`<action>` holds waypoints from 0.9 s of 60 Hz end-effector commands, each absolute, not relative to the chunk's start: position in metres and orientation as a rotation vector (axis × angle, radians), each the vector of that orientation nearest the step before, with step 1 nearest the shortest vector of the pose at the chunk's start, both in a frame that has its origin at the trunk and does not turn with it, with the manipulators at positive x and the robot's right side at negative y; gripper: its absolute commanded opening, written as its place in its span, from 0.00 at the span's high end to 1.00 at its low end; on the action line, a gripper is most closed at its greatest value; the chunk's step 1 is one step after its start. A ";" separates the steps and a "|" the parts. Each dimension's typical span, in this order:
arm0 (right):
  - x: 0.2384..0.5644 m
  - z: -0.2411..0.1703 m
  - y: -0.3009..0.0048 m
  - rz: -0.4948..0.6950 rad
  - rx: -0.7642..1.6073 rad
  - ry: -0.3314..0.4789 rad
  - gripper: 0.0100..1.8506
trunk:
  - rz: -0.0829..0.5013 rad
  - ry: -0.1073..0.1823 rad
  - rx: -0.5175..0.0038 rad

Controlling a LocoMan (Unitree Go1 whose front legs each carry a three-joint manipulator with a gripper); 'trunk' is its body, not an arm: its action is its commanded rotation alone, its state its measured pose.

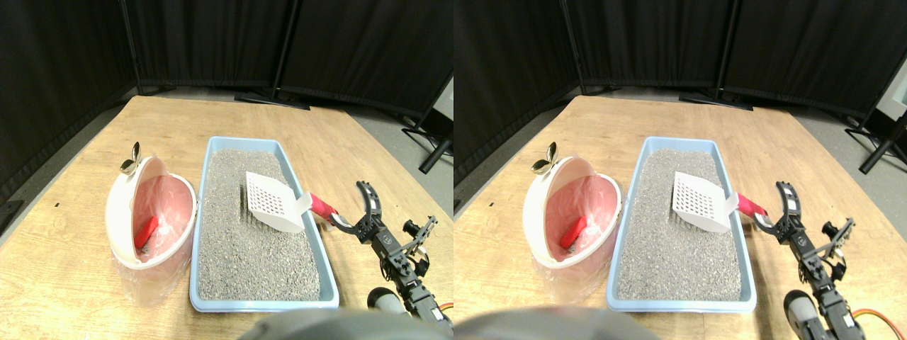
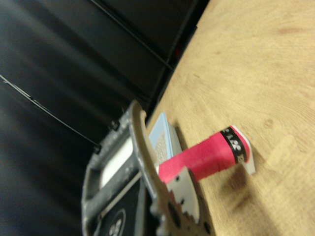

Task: Scoop (unimanual)

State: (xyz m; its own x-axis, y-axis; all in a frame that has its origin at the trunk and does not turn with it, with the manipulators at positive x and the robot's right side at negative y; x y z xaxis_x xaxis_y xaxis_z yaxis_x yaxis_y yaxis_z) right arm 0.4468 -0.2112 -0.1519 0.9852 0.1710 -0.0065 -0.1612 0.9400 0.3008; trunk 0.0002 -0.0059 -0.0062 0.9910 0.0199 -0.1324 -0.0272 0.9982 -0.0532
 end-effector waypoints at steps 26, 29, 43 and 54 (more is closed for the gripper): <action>0.424 -0.151 -0.223 0.210 0.138 -0.201 0.98 | -0.045 0.124 -0.048; 0.423 -0.152 -0.224 0.206 0.127 -0.199 0.98 | -0.045 0.124 -0.048; 0.414 -0.164 -0.224 0.174 0.085 -0.195 0.98 | -0.068 0.127 -0.041; 0.410 -0.169 -0.221 0.153 0.107 -0.171 0.98 | -0.084 0.133 -0.039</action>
